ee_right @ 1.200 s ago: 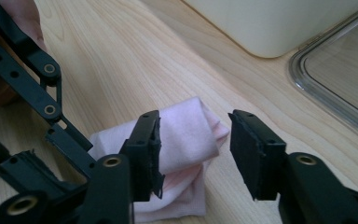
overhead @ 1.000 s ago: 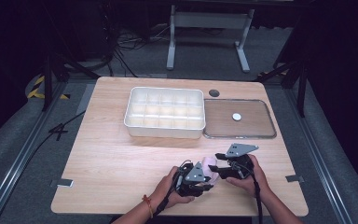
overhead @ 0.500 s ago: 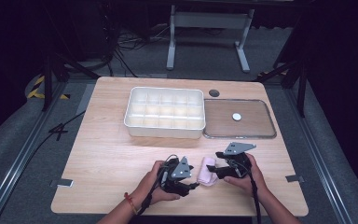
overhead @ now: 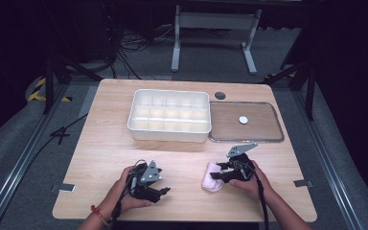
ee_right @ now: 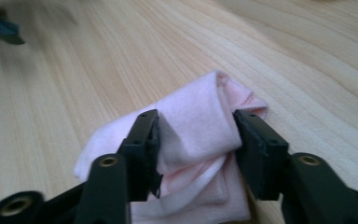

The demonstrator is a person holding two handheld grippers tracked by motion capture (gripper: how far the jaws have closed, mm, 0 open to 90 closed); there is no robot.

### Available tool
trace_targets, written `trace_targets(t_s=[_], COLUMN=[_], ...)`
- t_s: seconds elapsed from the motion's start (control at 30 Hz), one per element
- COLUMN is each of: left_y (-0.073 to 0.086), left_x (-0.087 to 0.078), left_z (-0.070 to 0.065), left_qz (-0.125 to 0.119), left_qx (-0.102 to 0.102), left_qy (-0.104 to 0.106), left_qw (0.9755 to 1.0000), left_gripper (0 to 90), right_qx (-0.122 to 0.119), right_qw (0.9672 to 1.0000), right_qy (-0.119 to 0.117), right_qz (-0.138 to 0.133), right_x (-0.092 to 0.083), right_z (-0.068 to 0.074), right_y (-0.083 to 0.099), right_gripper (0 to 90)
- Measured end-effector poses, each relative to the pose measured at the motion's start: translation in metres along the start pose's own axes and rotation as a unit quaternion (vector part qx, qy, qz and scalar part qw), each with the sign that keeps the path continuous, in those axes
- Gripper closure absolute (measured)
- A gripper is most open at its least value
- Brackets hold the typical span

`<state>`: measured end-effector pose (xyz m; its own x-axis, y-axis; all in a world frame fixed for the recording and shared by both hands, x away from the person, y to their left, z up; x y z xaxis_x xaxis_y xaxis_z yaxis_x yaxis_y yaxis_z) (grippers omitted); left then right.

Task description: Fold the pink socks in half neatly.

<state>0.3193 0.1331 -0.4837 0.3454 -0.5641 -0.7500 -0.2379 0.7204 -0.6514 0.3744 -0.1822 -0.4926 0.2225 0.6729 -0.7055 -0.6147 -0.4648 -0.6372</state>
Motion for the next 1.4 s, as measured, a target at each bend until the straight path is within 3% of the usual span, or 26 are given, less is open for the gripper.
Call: trace_targets(t_s=[0.2, 0.43, 0.6, 0.77, 0.83, 1.4], left_y=[0.025, 0.032, 0.036, 0.039, 0.043, 0.042], left_x=[-0.009, -0.011, -0.006, -0.005, -0.005, -0.004], left_z=[0.016, 0.027, 0.029, 0.030, 0.032, 0.033], left_qz=[0.001, -0.011, 0.006, -0.003, -0.015, -0.012], left_qx=[-0.038, -0.069, -0.063, -0.076, -0.092, -0.098], left_qy=[-0.022, -0.028, -0.032, -0.032, -0.038, -0.041], left_qw=[0.9990, 0.9972, 0.9975, 0.9966, 0.9950, 0.9943], left_gripper=[28.6, 25.5, 21.3, 18.0, 16.7, 13.9], right_qx=[-0.010, -0.029, -0.047, -0.061, -0.065, -0.081], right_qw=[0.9999, 0.9995, 0.9987, 0.9977, 0.9972, 0.9937], right_qy=[-0.007, -0.001, 0.007, 0.016, 0.019, 0.044], right_qz=[-0.001, -0.015, -0.020, -0.026, -0.032, -0.064], right_x=[-0.001, -0.005, -0.009, -0.013, -0.016, -0.032], right_z=[0.002, 0.004, 0.006, 0.006, 0.007, 0.003], right_y=[-0.001, 0.000, 0.001, 0.002, 0.001, -0.007], right_gripper=[63.7, 71.2, 72.4, 72.8, 72.9, 73.1])
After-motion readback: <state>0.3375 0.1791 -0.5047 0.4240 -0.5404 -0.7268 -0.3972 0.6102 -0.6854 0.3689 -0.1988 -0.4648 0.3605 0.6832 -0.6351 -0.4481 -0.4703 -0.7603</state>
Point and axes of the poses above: each handheld gripper's, and its own axes: x roughly forward along the jaws, y roughly out of its underside, z roughly to its left, the point moved 3 cm from there along x, roughly forward along the jaws, and after that the axes turned 5 degrees about x, right-handed, at the moved point
